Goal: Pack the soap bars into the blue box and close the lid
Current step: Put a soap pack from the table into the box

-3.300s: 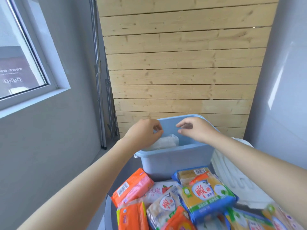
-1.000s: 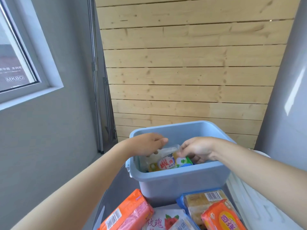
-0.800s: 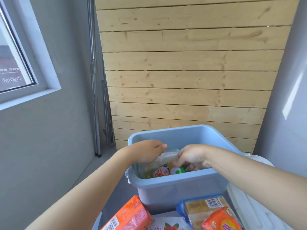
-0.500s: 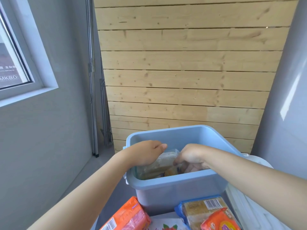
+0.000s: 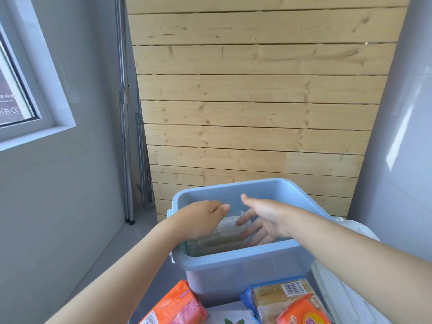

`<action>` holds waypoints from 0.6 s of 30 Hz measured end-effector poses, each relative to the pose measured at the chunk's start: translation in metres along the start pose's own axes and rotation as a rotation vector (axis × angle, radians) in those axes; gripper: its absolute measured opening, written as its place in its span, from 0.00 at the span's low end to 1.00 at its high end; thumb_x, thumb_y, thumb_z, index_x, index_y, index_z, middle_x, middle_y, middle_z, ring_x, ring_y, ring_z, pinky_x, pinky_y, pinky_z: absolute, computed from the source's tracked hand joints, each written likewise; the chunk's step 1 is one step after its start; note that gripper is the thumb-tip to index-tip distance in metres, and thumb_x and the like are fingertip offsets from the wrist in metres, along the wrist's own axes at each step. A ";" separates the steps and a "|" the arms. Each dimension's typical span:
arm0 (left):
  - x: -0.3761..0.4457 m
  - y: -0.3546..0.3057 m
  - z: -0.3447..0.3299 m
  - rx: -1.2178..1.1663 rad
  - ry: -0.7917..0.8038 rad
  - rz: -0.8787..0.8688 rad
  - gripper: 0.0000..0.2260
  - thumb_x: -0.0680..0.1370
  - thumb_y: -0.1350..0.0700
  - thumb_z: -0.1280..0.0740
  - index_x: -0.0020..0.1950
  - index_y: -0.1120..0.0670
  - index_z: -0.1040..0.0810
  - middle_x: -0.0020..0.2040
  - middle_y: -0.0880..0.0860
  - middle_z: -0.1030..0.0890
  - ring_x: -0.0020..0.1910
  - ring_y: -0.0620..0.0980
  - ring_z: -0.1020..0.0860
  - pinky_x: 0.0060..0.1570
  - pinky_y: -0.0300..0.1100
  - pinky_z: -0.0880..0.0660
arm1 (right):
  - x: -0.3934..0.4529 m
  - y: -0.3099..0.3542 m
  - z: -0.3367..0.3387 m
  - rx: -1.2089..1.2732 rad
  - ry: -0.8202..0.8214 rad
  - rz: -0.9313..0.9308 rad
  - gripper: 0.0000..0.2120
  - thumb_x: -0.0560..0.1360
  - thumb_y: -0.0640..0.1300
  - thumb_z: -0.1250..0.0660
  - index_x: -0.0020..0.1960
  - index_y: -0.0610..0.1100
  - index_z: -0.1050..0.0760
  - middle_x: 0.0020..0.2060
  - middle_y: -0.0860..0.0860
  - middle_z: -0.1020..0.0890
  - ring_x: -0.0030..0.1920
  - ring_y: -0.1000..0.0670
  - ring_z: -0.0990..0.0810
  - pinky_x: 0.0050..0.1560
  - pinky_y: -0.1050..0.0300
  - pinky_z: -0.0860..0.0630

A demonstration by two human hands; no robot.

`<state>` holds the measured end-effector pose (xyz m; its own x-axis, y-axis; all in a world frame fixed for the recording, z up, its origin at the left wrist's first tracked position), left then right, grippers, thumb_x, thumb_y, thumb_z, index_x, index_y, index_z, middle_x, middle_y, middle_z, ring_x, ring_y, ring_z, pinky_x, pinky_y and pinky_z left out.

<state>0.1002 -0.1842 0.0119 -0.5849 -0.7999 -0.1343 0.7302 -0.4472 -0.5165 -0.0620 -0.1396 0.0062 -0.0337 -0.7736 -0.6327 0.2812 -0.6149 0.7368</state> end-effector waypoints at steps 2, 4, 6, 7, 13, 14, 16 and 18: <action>-0.002 -0.001 0.002 -0.050 -0.042 -0.005 0.23 0.80 0.41 0.51 0.59 0.56 0.25 0.55 0.54 0.19 0.52 0.51 0.20 0.58 0.51 0.26 | -0.002 0.000 0.008 0.153 -0.017 0.059 0.31 0.77 0.64 0.54 0.52 0.40 0.26 0.49 0.38 0.19 0.48 0.36 0.19 0.50 0.47 0.22; -0.006 -0.003 0.004 -0.102 -0.081 -0.023 0.23 0.80 0.42 0.49 0.58 0.56 0.24 0.54 0.54 0.18 0.50 0.47 0.19 0.57 0.50 0.25 | -0.005 0.000 0.010 0.250 -0.011 0.108 0.28 0.78 0.62 0.52 0.52 0.40 0.26 0.47 0.38 0.19 0.45 0.37 0.18 0.45 0.47 0.21; -0.013 -0.007 0.007 -0.179 -0.130 -0.055 0.20 0.80 0.44 0.47 0.57 0.55 0.23 0.53 0.51 0.18 0.48 0.44 0.19 0.57 0.49 0.25 | -0.010 0.000 0.010 0.290 -0.003 0.151 0.26 0.79 0.60 0.51 0.53 0.39 0.26 0.47 0.38 0.19 0.44 0.37 0.18 0.45 0.46 0.21; -0.019 -0.010 0.009 -0.222 -0.162 -0.069 0.17 0.80 0.45 0.45 0.57 0.53 0.23 0.52 0.49 0.18 0.48 0.44 0.18 0.57 0.49 0.25 | -0.014 0.001 0.008 0.300 0.002 0.170 0.26 0.79 0.59 0.51 0.52 0.39 0.26 0.47 0.38 0.19 0.44 0.37 0.18 0.45 0.46 0.21; -0.080 -0.021 0.019 -0.254 -0.414 -0.166 0.10 0.79 0.55 0.40 0.54 0.48 0.20 0.48 0.53 0.16 0.47 0.49 0.19 0.50 0.42 0.23 | -0.057 0.001 -0.001 0.338 -0.026 0.390 0.17 0.79 0.52 0.44 0.49 0.40 0.24 0.45 0.41 0.17 0.42 0.42 0.16 0.41 0.51 0.20; -0.091 -0.021 0.019 -0.258 -0.450 -0.182 0.10 0.79 0.55 0.39 0.54 0.47 0.20 0.48 0.49 0.16 0.46 0.43 0.20 0.46 0.34 0.24 | -0.065 0.001 -0.003 0.353 -0.022 0.444 0.15 0.79 0.51 0.42 0.49 0.41 0.23 0.44 0.42 0.17 0.42 0.43 0.16 0.41 0.53 0.20; -0.115 -0.018 0.016 -0.260 -0.481 -0.178 0.10 0.78 0.56 0.39 0.53 0.47 0.19 0.47 0.40 0.19 0.45 0.34 0.23 0.39 0.24 0.30 | -0.082 -0.002 -0.012 0.381 0.007 0.534 0.12 0.78 0.47 0.41 0.48 0.42 0.22 0.42 0.44 0.15 0.41 0.46 0.15 0.40 0.55 0.19; -0.132 -0.010 0.006 -0.276 -0.470 -0.148 0.10 0.77 0.56 0.38 0.53 0.46 0.19 0.48 0.40 0.19 0.46 0.33 0.23 0.41 0.23 0.31 | -0.096 -0.010 -0.025 0.399 0.057 0.579 0.10 0.78 0.44 0.40 0.47 0.42 0.21 0.39 0.46 0.15 0.39 0.47 0.15 0.39 0.57 0.19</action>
<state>0.1725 -0.0761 0.0398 -0.4079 -0.8569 0.3152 0.4961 -0.4979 -0.7113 -0.0377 -0.0557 0.0539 0.0688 -0.9909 -0.1160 -0.1345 -0.1244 0.9831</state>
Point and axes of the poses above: each hand's wrist, its own x-axis towards the middle knuckle, its own z-axis out of the back of the hand, y = z × x, the point moved 2 cm from there along x, towards the middle knuckle
